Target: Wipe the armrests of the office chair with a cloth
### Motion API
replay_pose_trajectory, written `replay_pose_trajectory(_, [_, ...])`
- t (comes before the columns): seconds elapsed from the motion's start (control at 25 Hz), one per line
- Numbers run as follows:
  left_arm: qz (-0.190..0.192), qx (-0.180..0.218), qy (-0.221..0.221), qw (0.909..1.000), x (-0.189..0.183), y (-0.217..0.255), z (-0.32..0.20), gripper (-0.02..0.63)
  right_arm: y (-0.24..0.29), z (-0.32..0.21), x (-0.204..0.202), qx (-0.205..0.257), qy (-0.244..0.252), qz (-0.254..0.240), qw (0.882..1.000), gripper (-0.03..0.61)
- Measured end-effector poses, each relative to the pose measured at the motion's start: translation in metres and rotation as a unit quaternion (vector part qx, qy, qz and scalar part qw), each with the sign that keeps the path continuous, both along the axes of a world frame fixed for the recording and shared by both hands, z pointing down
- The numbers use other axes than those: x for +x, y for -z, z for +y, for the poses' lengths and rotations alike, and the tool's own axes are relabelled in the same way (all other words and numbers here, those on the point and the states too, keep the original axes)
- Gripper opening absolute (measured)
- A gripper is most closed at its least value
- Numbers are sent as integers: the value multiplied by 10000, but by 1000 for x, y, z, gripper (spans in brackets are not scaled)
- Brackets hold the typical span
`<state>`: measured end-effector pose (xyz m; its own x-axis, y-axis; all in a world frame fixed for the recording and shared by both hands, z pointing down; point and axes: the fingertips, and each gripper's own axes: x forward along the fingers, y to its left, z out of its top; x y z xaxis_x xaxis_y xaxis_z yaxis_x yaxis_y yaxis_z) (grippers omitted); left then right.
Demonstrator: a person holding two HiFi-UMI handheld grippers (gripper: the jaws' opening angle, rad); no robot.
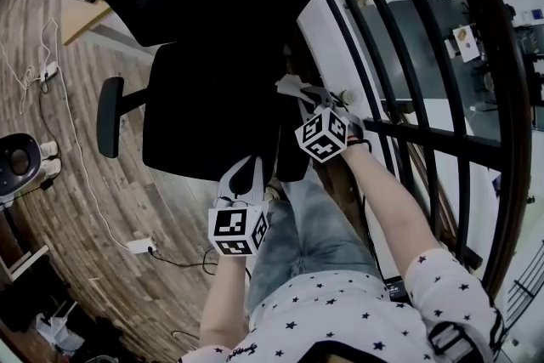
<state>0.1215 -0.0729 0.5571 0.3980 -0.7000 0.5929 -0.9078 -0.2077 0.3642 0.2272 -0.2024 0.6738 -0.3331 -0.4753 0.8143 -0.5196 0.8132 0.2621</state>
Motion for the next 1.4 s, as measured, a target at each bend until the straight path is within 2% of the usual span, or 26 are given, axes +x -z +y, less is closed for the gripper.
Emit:
replay_pose_trajectory(0.52, [50,-11,18,10000,13,3,14,8,-4,14,-4,-180,35,8,9998,25])
replay_pose_trajectory(1.4, [68,-32,190,9998,-4,8,50,8,-4,59,-10,-321,-126,29,9994,25])
